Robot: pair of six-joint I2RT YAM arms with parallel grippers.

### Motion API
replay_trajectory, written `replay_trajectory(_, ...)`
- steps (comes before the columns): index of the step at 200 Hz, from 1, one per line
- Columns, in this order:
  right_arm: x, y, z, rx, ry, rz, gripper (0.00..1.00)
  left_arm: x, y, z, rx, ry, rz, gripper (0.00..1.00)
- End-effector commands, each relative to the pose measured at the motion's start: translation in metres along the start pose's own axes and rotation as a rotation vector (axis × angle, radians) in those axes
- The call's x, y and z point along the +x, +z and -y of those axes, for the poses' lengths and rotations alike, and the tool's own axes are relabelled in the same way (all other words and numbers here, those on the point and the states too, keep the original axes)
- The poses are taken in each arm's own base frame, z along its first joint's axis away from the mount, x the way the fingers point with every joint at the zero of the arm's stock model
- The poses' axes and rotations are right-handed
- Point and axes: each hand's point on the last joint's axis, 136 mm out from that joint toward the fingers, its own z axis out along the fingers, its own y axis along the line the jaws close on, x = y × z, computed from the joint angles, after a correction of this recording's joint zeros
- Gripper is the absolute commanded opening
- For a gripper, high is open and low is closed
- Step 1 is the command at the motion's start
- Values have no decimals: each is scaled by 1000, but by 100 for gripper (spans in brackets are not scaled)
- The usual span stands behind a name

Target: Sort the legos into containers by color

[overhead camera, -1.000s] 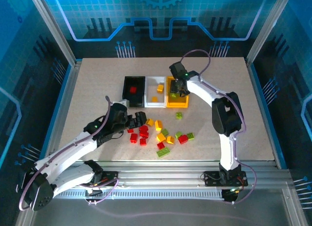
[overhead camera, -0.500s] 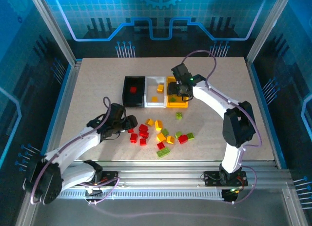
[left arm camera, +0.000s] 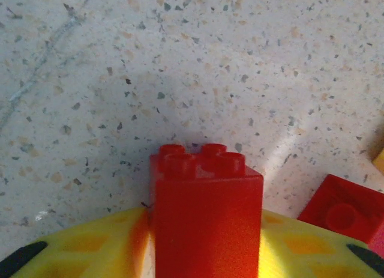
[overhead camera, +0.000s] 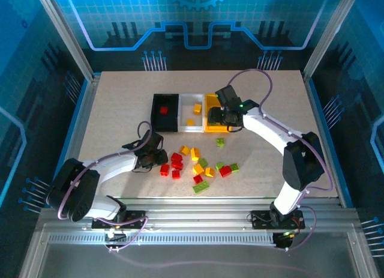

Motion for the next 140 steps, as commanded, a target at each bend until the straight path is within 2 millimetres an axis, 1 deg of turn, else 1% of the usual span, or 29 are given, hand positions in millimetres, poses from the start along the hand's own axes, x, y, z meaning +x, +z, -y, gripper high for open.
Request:
replay_trajectory(1,-1,-8,-2,-23,21,19,70,-11,4,-3,-15,12,53,42)
replay_trajectory(18,0,-9,0,-17,19,22,70,-15,0,1,-4,16,68,37)
replay_trajectory(34,1,-12,1,-17,19,27,70,-19,-8,4,4,22,79,33)
replay_trajectory(49,1,-15,2,-21,25,34,69,-25,-22,11,31,23,97,31)
replay_trajectory(66,4,-17,5,-23,31,40,70,-40,-47,25,84,19,145,31)
replay_trajectory(75,6,-19,6,-27,34,42,70,-52,-61,33,109,14,184,31)
replay_trajectory(88,10,-19,8,-29,44,41,70,-75,-82,48,140,19,250,32)
replay_trajectory(95,12,-18,9,-29,47,39,70,-88,-90,55,147,18,282,32)
replay_trajectory(106,15,-17,10,-29,52,32,70,-108,-98,68,164,8,316,32)
replay_trajectory(119,20,-15,13,-24,54,20,70,-132,-97,79,161,-5,341,32)
replay_trajectory(130,23,-14,16,-13,56,11,70,-153,-91,87,142,-12,353,32)
replay_trajectory(140,26,-14,18,-9,60,7,70,-170,-81,91,103,-15,363,31)
